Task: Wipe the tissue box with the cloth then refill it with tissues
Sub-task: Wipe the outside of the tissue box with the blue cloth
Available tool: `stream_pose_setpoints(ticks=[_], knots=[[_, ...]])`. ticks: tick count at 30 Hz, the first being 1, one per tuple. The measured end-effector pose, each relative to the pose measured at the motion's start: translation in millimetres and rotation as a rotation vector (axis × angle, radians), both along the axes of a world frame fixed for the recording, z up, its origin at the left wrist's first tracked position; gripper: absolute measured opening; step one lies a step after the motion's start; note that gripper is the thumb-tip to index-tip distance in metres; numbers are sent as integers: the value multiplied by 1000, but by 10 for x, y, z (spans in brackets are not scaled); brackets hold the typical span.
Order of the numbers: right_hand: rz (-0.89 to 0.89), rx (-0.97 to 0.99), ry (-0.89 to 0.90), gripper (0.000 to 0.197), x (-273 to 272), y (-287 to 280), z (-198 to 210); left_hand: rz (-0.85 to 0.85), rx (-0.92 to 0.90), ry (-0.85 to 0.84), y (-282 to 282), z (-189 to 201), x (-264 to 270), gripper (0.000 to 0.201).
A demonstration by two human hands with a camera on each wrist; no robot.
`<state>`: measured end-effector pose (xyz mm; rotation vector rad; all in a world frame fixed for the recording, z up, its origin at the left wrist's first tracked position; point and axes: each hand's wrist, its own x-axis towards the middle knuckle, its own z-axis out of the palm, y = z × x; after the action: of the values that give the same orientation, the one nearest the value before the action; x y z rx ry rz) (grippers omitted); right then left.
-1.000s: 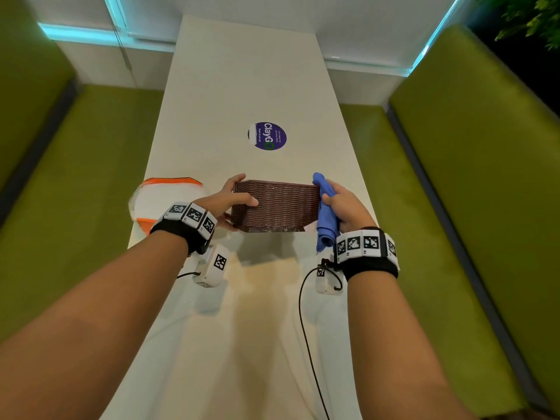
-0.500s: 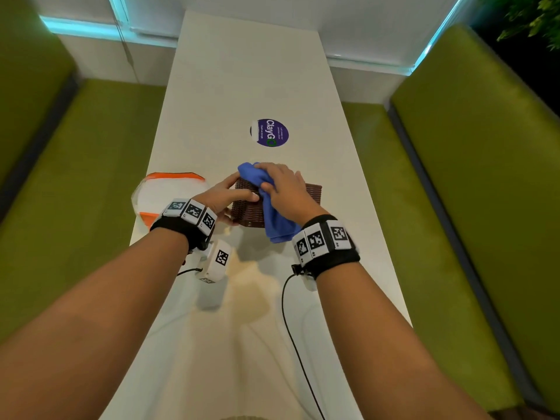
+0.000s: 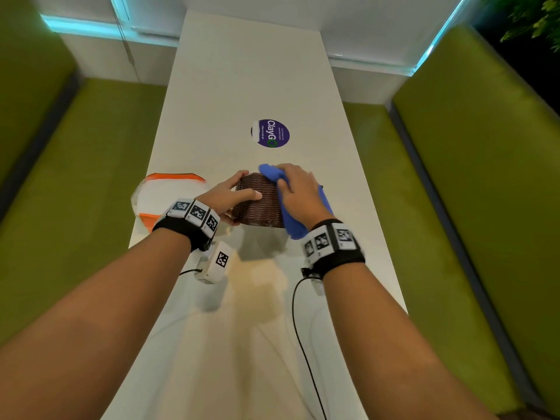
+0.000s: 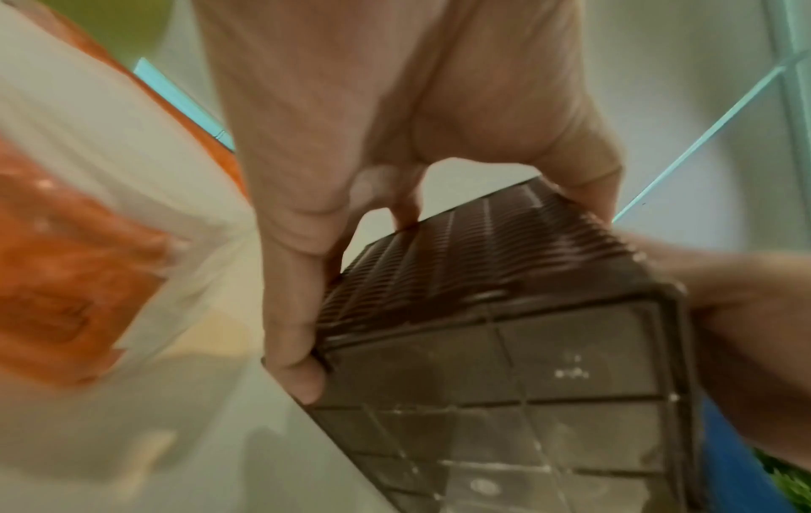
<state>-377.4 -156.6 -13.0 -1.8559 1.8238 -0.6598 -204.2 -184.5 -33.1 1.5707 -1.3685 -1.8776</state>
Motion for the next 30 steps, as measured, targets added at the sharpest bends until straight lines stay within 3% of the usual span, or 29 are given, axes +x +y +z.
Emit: stream_pose_setpoints(ticks=[5, 12, 14, 16, 19, 22, 25, 27, 30], knots=[[66, -139, 43, 33, 121, 6, -72, -30, -26, -32, -32, 20, 15, 90], [-456, -127, -168, 27, -235, 33, -281, -56, -47, -42, -7, 82, 5, 84], [-401, -183, -112, 30, -55, 29, -199, -47, -84, -53, -11, 103, -52, 74], [-224, -253, -89, 34, 188, 40, -128, -38, -108, -81, -8, 140, -93, 66], [-143, -243, -69, 39, 322, 67, -179, -51, -98, -96, 19, 152, -93, 77], [-361, -193, 10, 44, 95, 46, -295, -49, -46, -73, 32, 103, -15, 76], [-605, -12, -161, 43, -141, -12, -354, -3, -41, -35, 60, 61, 10, 49], [-737, 78, -197, 44, -134, -24, -315, 25, -53, -34, 81, 51, -18, 45], [-780, 110, -127, 49, 156, -6, -190, 80, -69, -33, 120, 79, -95, 46]])
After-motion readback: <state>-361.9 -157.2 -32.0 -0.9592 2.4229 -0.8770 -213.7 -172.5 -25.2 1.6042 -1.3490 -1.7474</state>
